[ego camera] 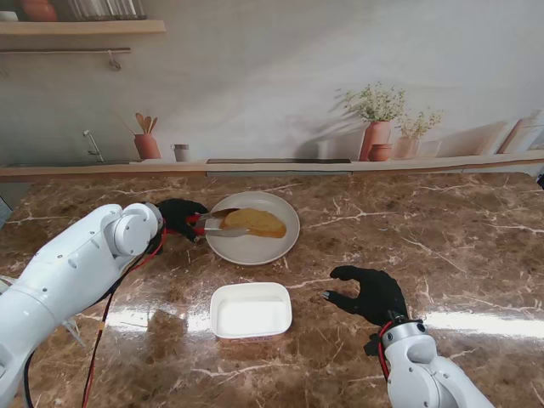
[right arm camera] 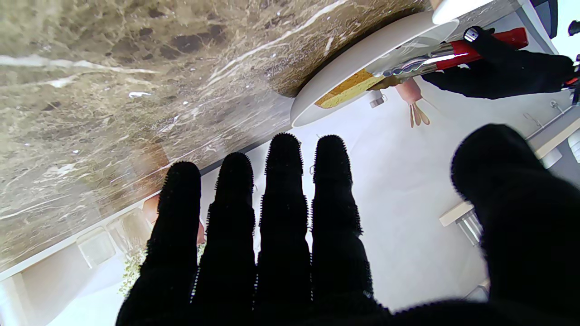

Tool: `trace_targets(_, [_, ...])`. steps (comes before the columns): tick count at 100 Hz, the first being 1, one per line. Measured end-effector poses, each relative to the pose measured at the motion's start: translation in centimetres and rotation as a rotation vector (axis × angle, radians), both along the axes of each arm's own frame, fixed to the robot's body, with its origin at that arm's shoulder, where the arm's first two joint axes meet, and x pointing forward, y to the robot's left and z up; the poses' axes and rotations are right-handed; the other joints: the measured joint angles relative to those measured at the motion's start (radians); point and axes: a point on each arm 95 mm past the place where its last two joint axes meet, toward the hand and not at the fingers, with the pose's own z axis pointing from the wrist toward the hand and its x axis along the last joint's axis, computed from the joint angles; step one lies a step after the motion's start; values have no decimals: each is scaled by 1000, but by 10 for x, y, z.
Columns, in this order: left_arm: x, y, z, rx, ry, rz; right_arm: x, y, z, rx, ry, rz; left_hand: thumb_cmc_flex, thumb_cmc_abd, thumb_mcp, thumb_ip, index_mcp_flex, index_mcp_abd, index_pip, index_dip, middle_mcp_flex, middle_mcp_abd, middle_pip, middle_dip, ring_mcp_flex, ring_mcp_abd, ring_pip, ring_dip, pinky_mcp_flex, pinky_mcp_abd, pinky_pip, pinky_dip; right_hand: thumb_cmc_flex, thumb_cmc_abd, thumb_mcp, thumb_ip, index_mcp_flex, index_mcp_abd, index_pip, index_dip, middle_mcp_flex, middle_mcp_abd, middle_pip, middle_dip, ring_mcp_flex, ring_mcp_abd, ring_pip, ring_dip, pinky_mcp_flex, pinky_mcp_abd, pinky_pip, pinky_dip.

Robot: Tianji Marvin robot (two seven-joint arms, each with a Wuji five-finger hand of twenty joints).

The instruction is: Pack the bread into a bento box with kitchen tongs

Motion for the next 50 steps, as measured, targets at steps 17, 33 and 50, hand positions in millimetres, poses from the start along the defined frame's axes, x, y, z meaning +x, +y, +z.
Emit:
trace_targets(17, [0, 0, 0, -9, 0, 3, -1, 0, -1, 2, 9, 8, 1, 0, -8, 0, 19, -1, 0, 33, 25, 0, -5, 68, 15, 0, 27, 28, 12, 2, 9, 24, 0, 0, 0, 0, 0, 0, 0, 0, 0, 0, 0, 0, 0, 0, 0, 0, 0, 0, 0, 0])
trace_targets(33, [-2, 1, 0, -34, 14, 18, -1, 1, -1, 5, 13, 11, 1, 0, -18, 0, 28, -1, 0, 53, 37, 0, -1, 114, 24, 0, 59, 54, 21, 2, 31, 43, 0, 2, 0, 0, 0, 0, 0, 0, 0, 0, 0, 0, 0, 0, 0, 0, 0, 0, 0, 0])
trace_targets(50, [-4, 2, -1, -51, 16, 31, -1, 1, -2, 9, 19, 19, 1, 0, -18, 0, 38, -1, 0, 86, 39, 0, 23, 148, 24, 0, 78, 71, 21, 2, 43, 61, 0, 9, 0, 0, 0, 0, 0, 0, 0, 0, 0, 0, 0, 0, 0, 0, 0, 0, 0, 0])
